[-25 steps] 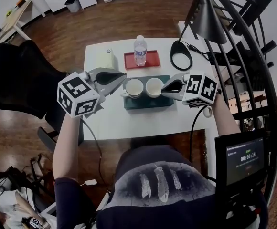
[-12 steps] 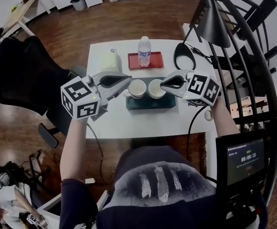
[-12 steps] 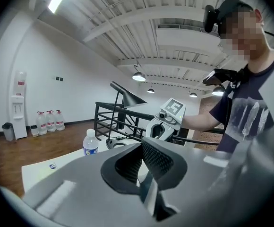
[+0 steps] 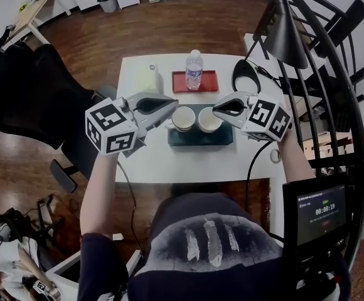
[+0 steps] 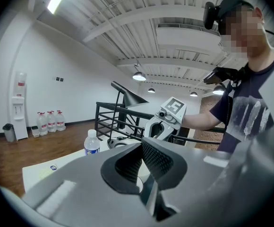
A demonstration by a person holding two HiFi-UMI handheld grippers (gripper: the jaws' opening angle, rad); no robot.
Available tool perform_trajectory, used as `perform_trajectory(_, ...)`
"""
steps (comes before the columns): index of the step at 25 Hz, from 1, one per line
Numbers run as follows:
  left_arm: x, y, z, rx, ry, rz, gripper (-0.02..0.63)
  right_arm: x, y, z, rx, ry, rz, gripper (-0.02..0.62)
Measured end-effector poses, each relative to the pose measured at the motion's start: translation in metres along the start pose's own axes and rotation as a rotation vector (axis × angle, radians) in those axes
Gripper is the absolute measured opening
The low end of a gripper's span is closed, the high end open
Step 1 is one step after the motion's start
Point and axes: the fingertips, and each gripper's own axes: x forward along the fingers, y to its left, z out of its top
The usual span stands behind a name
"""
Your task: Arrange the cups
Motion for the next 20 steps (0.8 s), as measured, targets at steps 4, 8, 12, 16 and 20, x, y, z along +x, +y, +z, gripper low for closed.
perform_trajectory(4,0.001,0.002,-0.005,-0.004,0.01,0.005,0.014,0.001,-0.003,0.001,-0.005,-0.002,-0.012,0.003)
perform_trajectory(8,0.002,0.004,-0.007,-0.003,0.019,0.004,0.014,0.001,-0.008,0.003,-0.002,-0.012,-0.017,0.003)
perform_trajectory(12,0.003,0.004,-0.009,-0.004,0.026,-0.001,0.014,0.001,-0.011,0.005,-0.004,-0.024,-0.022,0.003)
perform_trajectory(16,0.007,0.004,-0.013,0.001,0.039,0.002,0.014,0.0,-0.014,0.005,-0.006,-0.035,-0.026,0.003)
perform_trajectory(20,0.006,0.007,-0.013,0.0,0.036,0.008,0.014,0.003,-0.014,0.006,-0.009,-0.037,-0.022,0.003)
